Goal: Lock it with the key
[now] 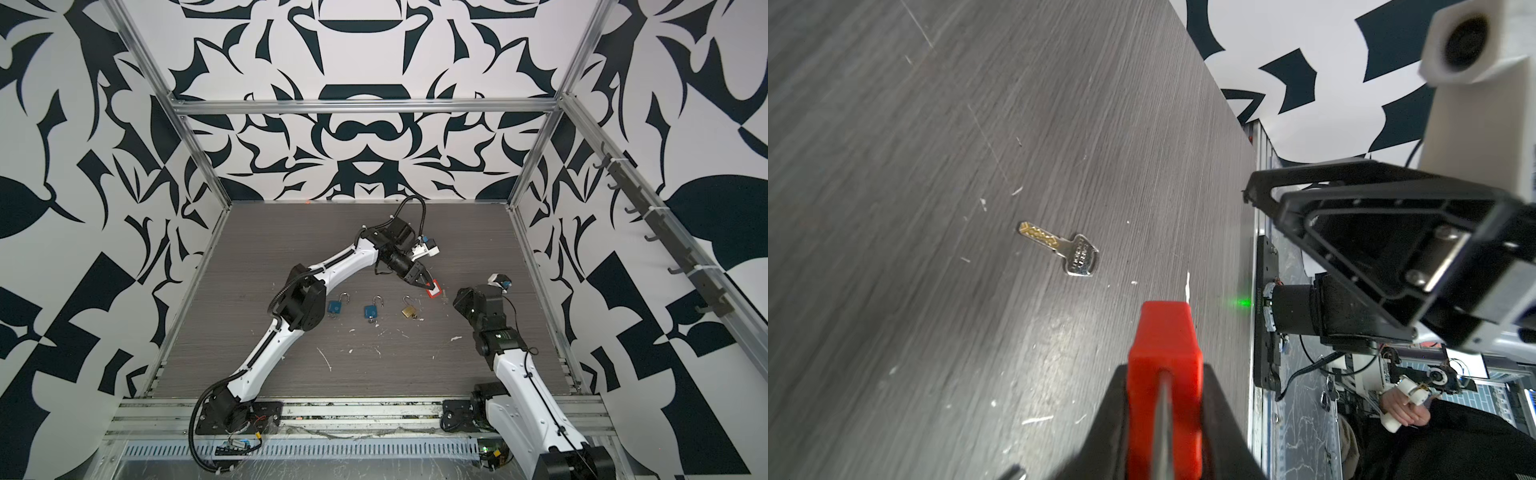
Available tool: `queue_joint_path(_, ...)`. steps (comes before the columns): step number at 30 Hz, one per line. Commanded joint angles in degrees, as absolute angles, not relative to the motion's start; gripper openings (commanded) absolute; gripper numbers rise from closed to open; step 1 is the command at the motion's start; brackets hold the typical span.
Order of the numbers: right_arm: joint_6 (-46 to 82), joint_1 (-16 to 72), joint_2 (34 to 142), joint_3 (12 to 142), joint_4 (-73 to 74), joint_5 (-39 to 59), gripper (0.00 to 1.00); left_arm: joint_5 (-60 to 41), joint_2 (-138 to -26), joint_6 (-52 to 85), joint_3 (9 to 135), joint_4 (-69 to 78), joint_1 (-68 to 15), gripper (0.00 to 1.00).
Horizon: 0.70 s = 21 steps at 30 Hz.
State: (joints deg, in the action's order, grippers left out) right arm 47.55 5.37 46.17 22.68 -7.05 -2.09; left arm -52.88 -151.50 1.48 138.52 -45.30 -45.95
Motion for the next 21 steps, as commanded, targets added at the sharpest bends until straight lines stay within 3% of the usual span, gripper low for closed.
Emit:
queue_joint_path(1,46.5,5.2,45.7,25.2,-5.8,-1.0,0.43,-52.5,-155.5,0.1,140.6,-48.0,-47.5,0.0)
queue_joint_path(9,46.6,5.1,47.0,25.0,-4.3,1.0,0.43,-49.9,-158.5,3.4,142.9,-44.4,-48.4,0.0)
queue_joint_path(11,46.9,5.2,47.1,24.6,-3.8,1.7,0.43,-49.0,-158.6,4.0,142.9,-43.8,-48.4,0.29)
queue_joint_path(13,46.9,5.1,47.2,24.4,-3.4,2.1,0.43,-47.7,-158.3,4.6,142.6,-42.9,-48.4,0.48)
queue_joint_path(15,47.0,5.1,47.3,24.0,-2.7,2.6,0.43,-45.7,-157.7,4.8,142.6,-42.0,-48.4,0.58)
queue_joint_path(21,45.4,5.1,49.3,24.4,-1.5,5.4,0.43,-38.7,-154.2,4.4,144.4,-40.2,-47.6,0.74)
